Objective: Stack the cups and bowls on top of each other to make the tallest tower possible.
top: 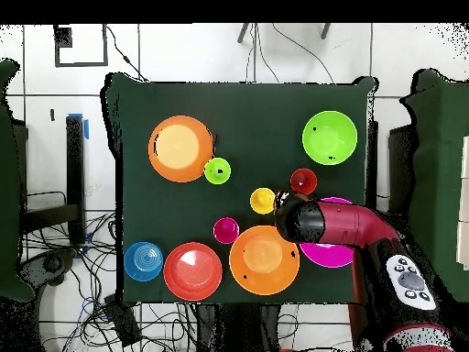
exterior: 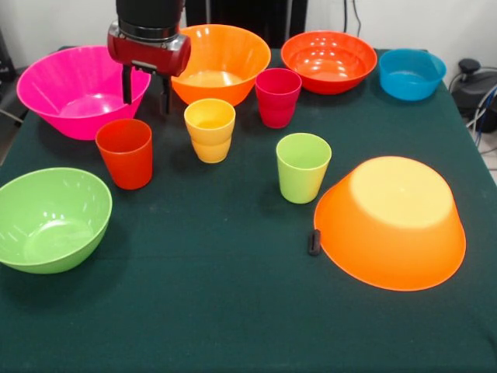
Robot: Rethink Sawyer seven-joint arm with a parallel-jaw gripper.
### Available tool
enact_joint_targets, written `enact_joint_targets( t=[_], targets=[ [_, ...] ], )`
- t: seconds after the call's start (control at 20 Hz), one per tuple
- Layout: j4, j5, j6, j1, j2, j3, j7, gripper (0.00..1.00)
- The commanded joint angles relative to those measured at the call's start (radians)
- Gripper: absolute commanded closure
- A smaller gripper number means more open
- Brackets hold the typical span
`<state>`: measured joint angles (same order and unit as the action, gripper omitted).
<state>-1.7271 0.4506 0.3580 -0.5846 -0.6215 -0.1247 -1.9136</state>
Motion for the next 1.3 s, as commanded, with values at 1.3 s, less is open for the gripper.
enact_joint_targets(
  t=[1.3],
  targets=[
    [-0.008, 0.016, -0.013, 0.001, -0.036, -0.023, -0.056, 0.00]
  ],
)
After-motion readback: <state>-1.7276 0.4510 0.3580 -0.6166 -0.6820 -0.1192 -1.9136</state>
